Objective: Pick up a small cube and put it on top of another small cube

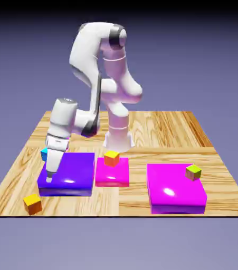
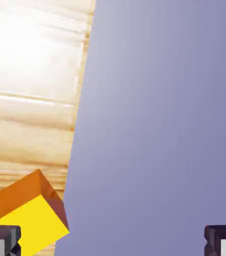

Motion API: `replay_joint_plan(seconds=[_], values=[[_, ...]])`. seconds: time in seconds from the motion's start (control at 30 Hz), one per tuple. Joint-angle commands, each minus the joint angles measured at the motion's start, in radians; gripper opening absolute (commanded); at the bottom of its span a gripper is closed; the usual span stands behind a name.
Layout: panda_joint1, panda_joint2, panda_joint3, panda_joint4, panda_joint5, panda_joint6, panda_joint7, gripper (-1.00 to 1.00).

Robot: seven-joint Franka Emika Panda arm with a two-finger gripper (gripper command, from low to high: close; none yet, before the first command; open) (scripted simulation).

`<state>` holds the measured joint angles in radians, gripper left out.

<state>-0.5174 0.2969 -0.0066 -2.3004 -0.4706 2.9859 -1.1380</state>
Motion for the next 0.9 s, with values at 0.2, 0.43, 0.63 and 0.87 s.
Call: replay_joint_plan(seconds=[0.2,0.43,0.63,0.87], values=[[-0.086,0.140,-0.001,0.083,-0.076,-0.008,-0.304,0.00],[-0.074,0.325,-0.053,0.192,-0.126,0.054,-0.352,0.00],[-0.079,0.307,-0.046,0.181,-0.123,0.046,-0.357,-1.00],[-0.062,0.116,-0.008,0.060,-0.091,-0.059,-0.304,-1.00]])
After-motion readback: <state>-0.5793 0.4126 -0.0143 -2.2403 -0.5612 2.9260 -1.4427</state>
